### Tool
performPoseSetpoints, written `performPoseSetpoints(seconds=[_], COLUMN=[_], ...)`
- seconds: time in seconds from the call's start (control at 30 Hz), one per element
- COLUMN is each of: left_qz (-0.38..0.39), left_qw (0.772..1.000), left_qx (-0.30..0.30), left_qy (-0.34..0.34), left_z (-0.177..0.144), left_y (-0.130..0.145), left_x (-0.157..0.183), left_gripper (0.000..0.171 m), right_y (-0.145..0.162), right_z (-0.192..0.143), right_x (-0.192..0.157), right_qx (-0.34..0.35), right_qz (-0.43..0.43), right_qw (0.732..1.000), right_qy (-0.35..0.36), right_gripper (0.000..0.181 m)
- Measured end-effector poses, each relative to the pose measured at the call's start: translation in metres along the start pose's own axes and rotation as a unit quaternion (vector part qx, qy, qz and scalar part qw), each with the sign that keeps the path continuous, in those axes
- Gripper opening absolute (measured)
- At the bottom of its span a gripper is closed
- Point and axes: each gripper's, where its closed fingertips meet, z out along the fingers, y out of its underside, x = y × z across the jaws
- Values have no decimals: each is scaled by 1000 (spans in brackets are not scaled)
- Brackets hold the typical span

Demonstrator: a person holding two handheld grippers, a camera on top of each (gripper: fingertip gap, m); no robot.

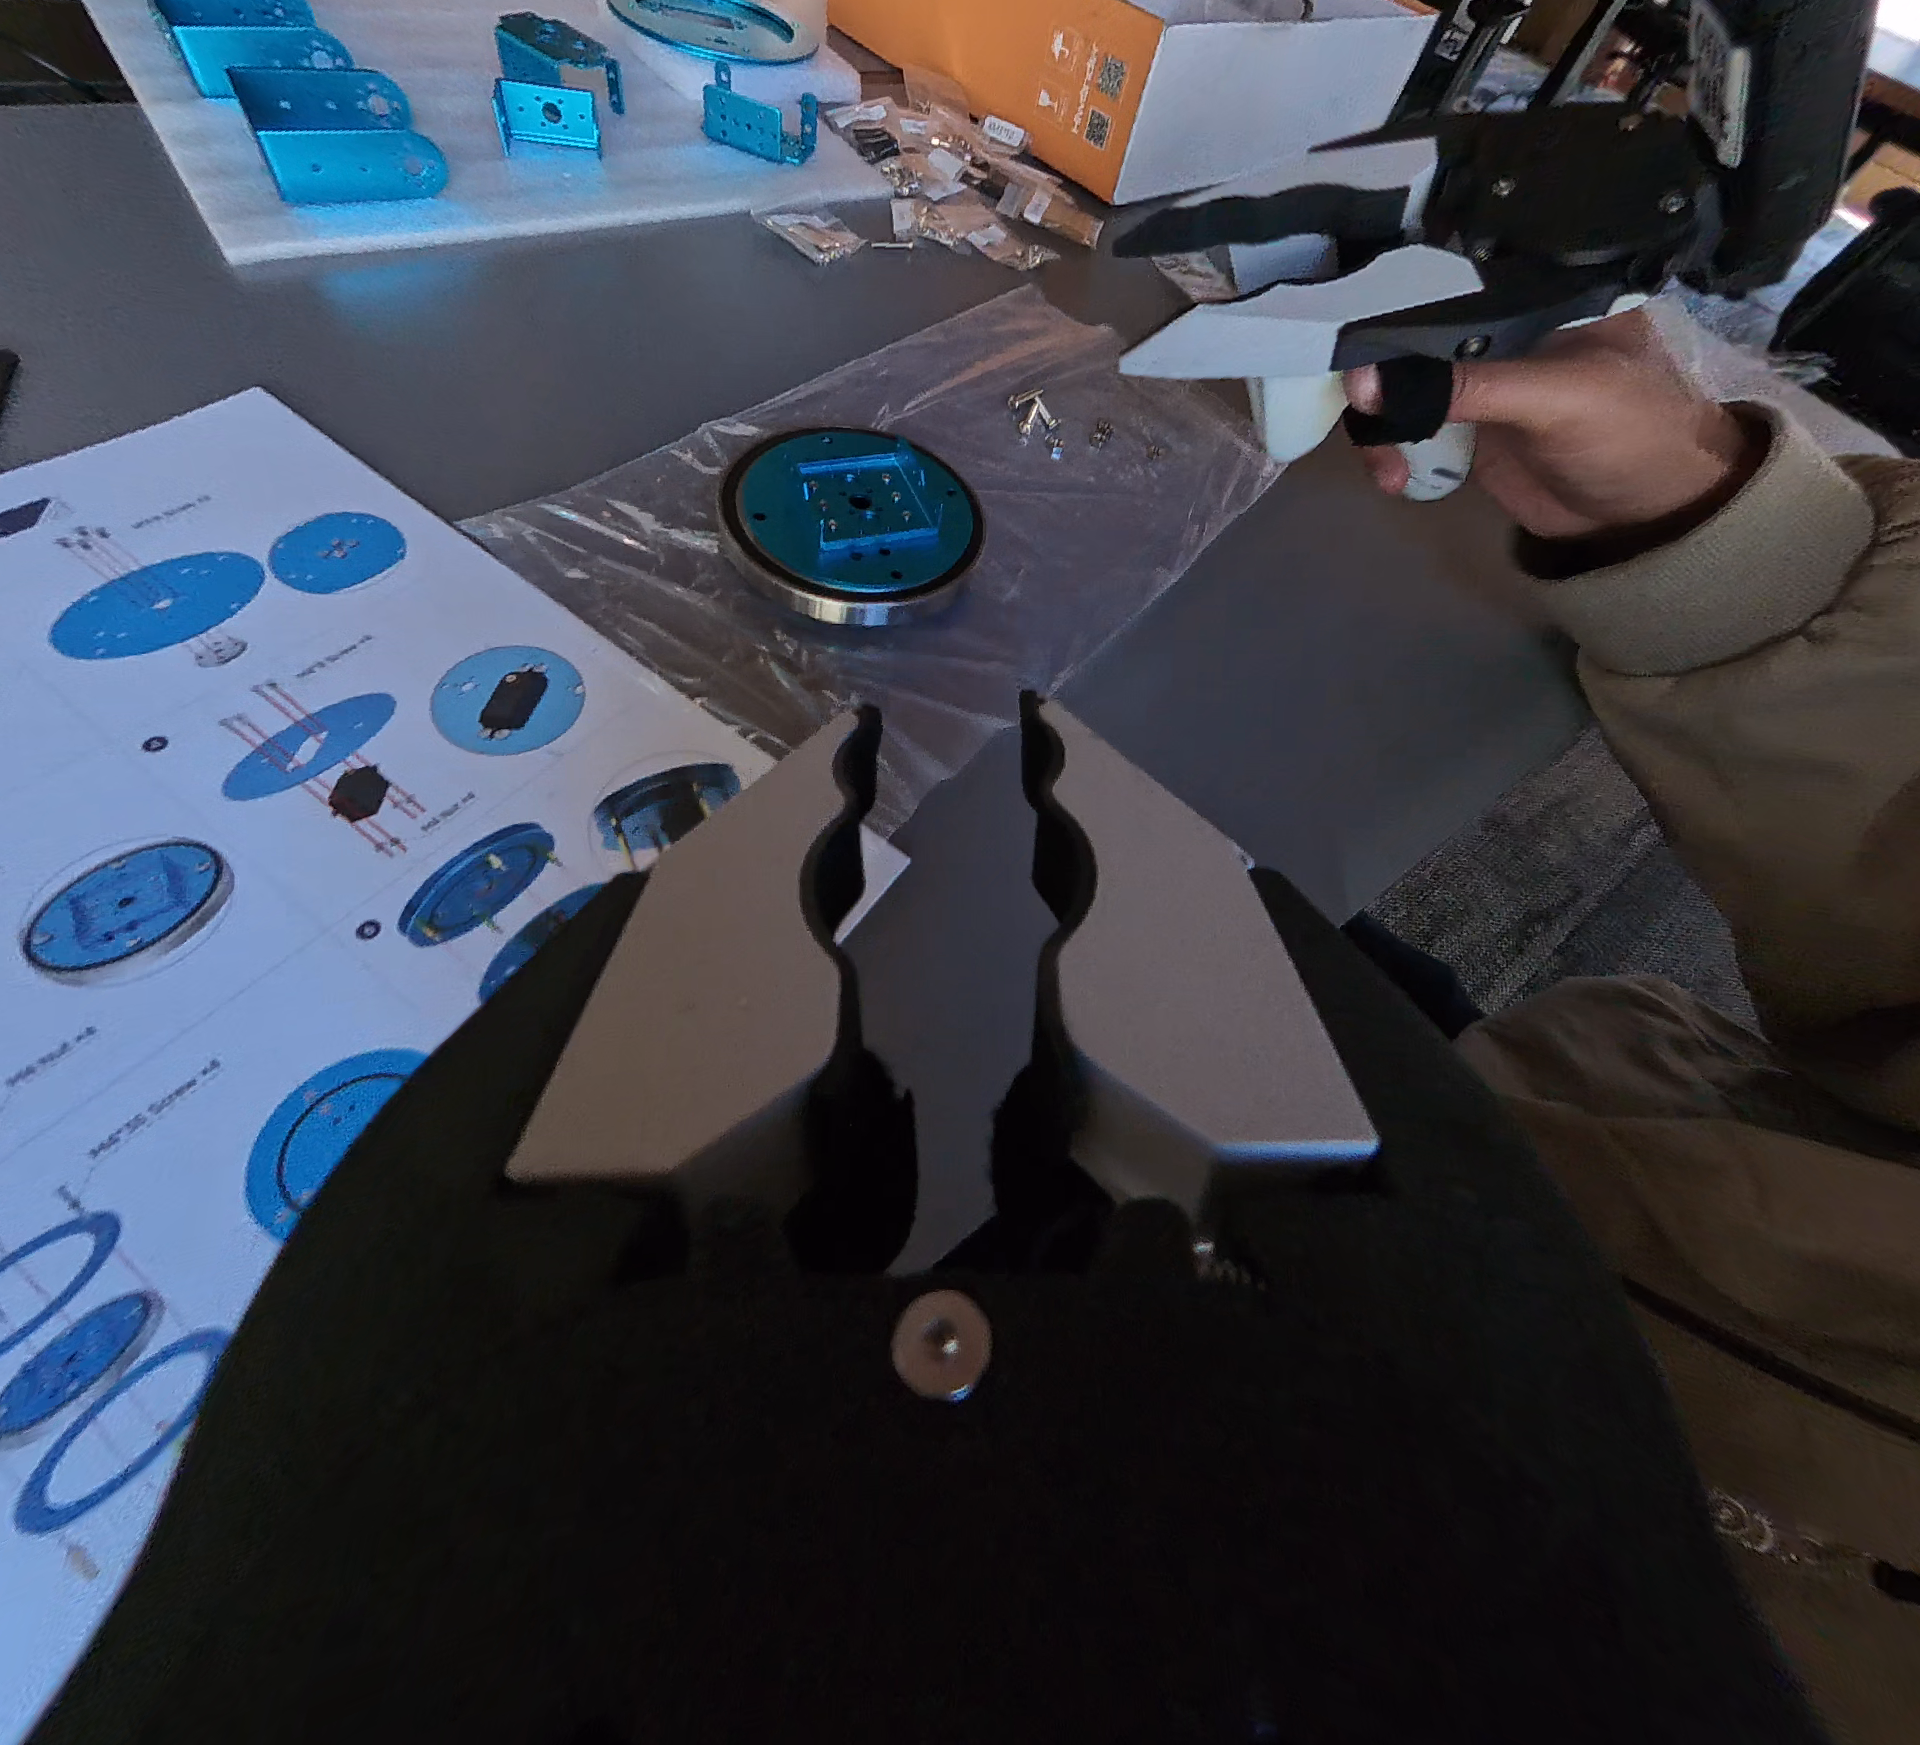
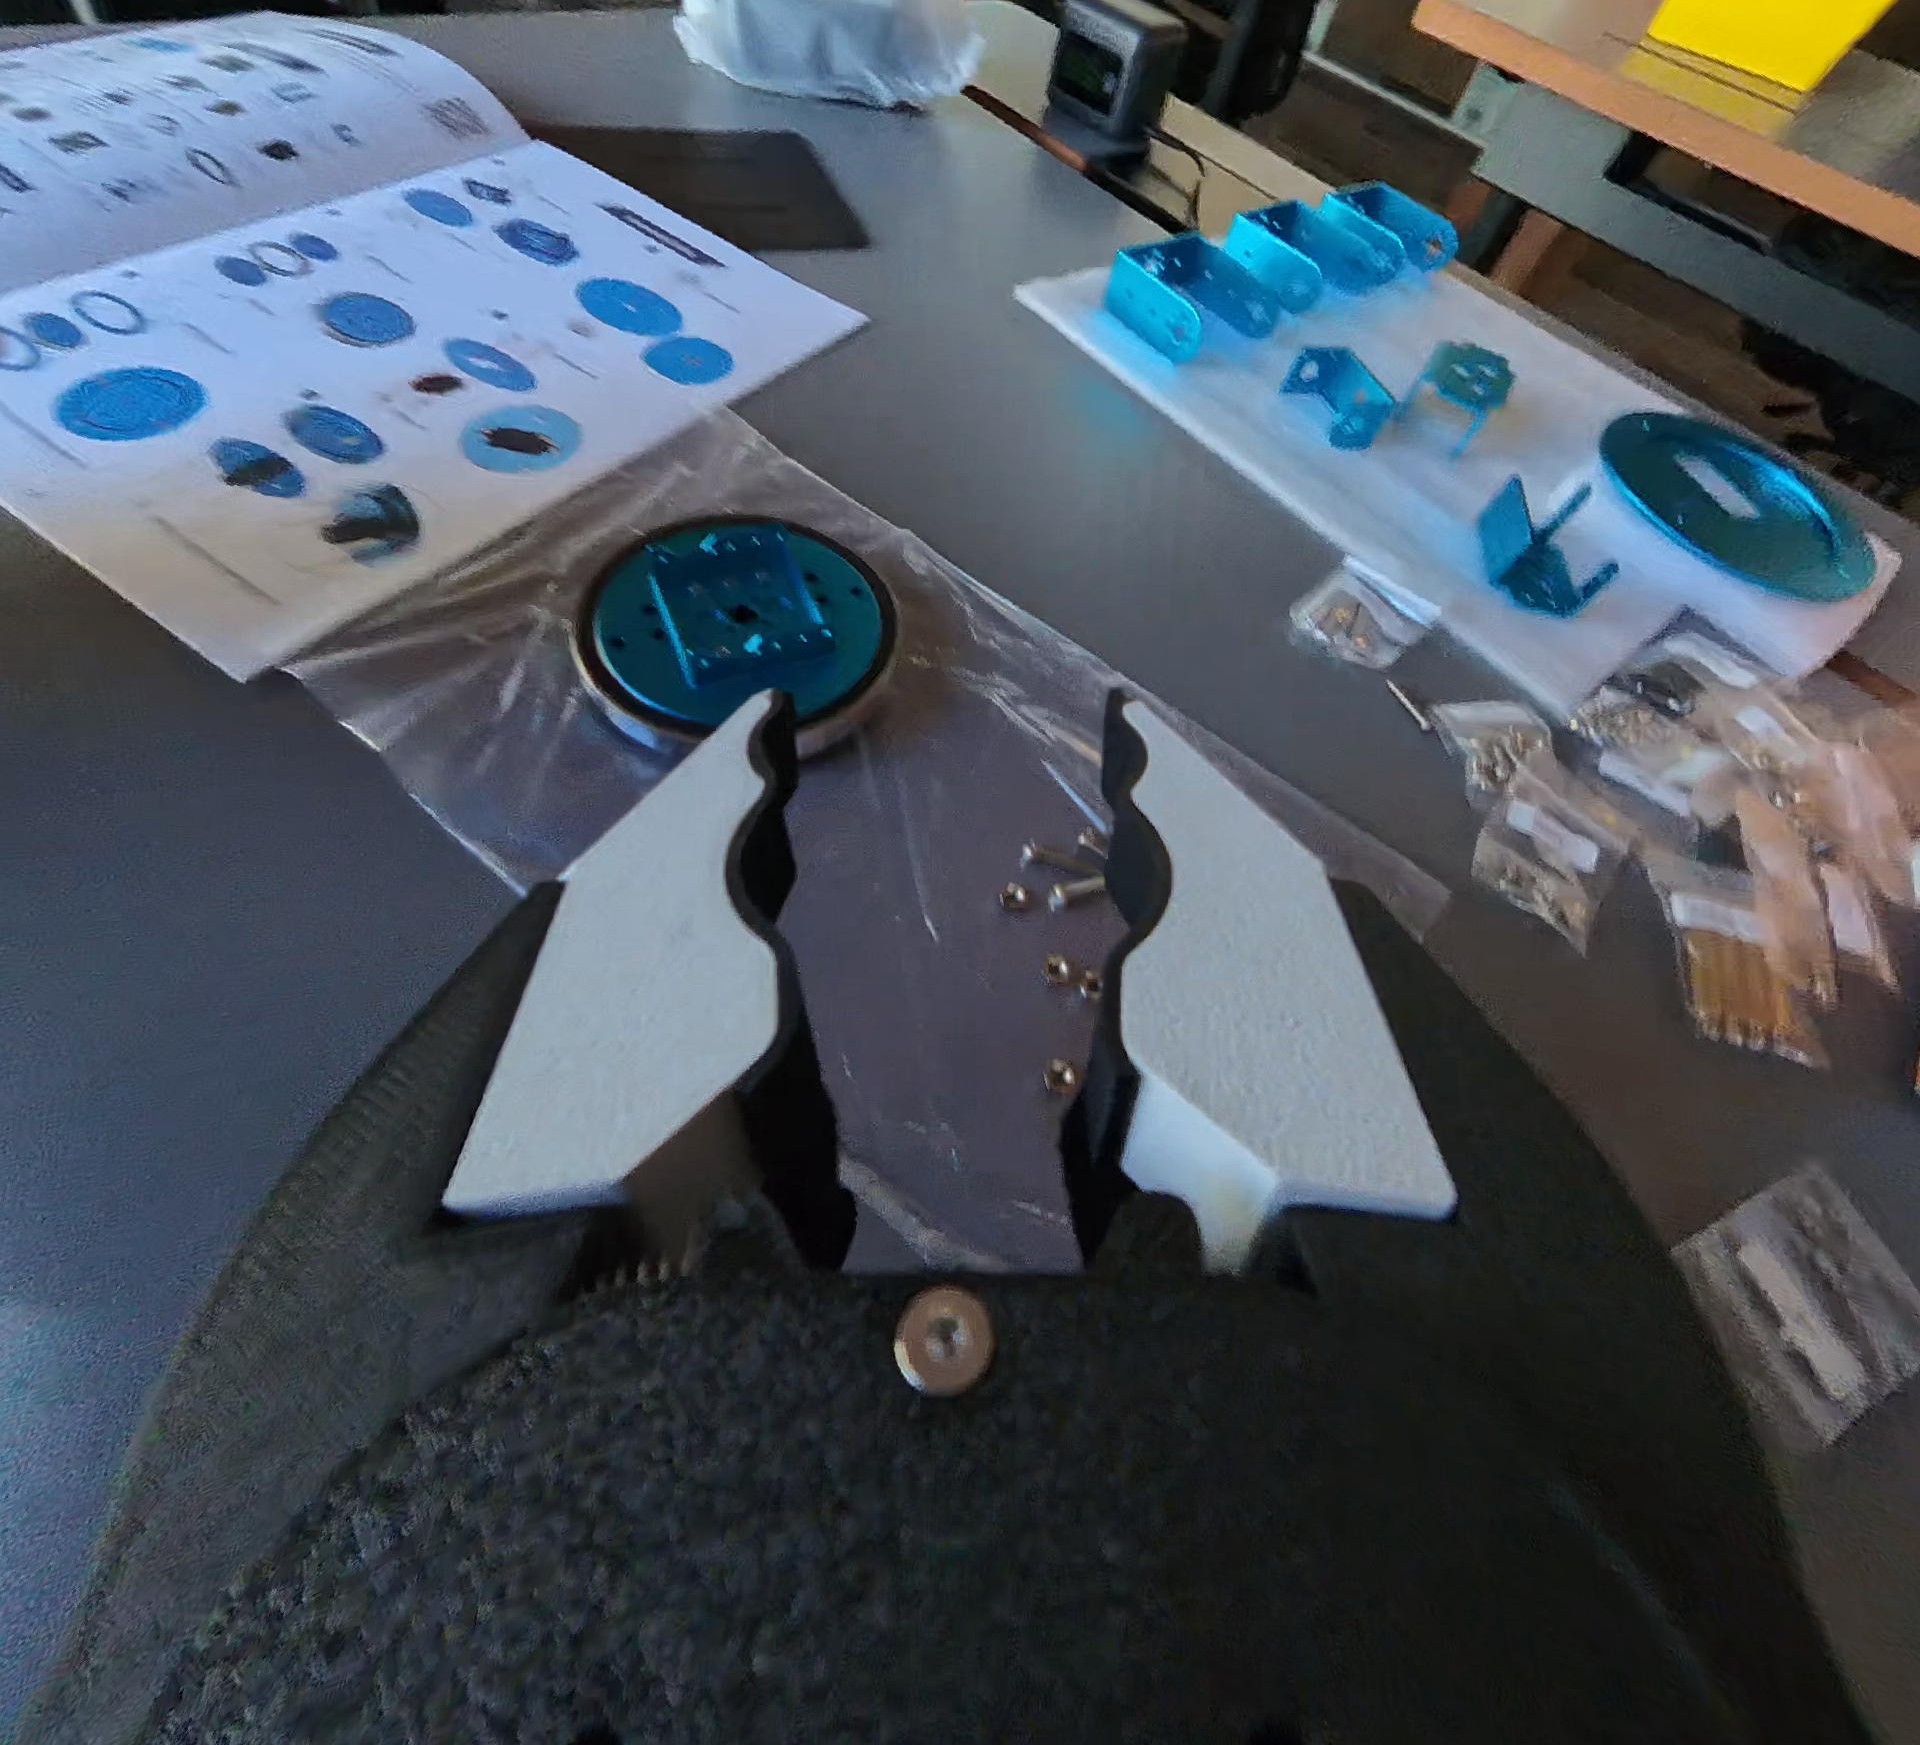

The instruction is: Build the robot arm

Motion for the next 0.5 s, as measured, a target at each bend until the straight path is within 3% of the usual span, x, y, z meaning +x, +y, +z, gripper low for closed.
performPoseSetpoints(seconds=[0.1,0.3,0.5], left_qz=[-4,-25,10], left_qw=[1000,1000,1000], left_qx=[4,-13,-2], left_qy=[-6,-6,-24], left_z=[-9,-23,-50], left_y=[4,7,3], left_x=[-3,-2,15], left_gripper=[28,28,28], right_y=[13,0,9], right_z=[-2,-10,-17], right_x=[7,8,3], right_qx=[20,88,74], right_qz=[25,17,-17], right_qw=[999,993,993], right_qy=[25,71,91], right_gripper=[57,43,43])
